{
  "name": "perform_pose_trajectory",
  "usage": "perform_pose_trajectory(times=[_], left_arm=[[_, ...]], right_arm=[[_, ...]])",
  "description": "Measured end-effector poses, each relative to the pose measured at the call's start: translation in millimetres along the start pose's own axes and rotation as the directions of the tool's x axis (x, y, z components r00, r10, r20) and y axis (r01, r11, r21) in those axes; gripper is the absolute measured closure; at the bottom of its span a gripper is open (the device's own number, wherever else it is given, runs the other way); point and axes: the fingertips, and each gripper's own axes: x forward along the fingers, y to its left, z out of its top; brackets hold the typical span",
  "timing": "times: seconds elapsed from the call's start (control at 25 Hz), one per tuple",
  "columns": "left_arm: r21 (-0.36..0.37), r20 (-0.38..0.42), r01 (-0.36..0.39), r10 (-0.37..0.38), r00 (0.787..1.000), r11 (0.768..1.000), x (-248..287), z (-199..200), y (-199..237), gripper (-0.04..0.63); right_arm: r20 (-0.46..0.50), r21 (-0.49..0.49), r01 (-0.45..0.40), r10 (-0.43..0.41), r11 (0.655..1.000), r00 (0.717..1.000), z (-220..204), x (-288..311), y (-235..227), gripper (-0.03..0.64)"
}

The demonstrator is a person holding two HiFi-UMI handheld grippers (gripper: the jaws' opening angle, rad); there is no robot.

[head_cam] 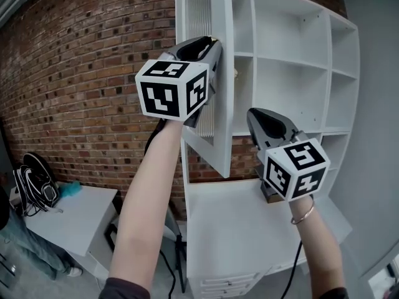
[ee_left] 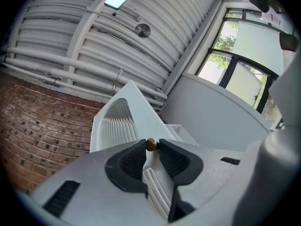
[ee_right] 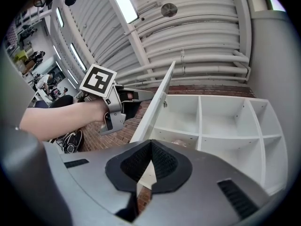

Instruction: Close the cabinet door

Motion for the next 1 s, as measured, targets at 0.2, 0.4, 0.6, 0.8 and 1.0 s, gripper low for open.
perform_pose_trajectory(times=[0.2,0.4,0.6,0.8,1.0], left_arm=[[0.055,-0.035,-0.019,0.021,0.999,0.998,21,-11,-16,0.505],[0.092,-0.063,-0.044,0.050,0.997,0.995,47,-20,-28,0.506],[0.101,-0.084,-0.059,0.067,0.994,0.993,77,-36,-43,0.511],[0.140,-0.115,-0.094,0.111,0.987,0.986,106,-56,-49,0.512],[0.140,-0.148,-0.111,0.132,0.980,0.984,135,-75,-54,0.514]], right_arm=[[-0.014,0.006,0.024,-0.023,1.000,1.000,-14,-2,-16,0.617],[-0.035,0.017,0.040,-0.040,0.999,0.999,-31,-1,-40,0.615],[-0.053,0.018,0.068,-0.067,0.997,0.996,-48,0,-71,0.617],[-0.068,0.022,0.077,-0.076,0.997,0.995,-65,5,-96,0.617],[-0.089,-0.002,0.076,-0.076,0.997,0.993,-90,11,-120,0.617]])
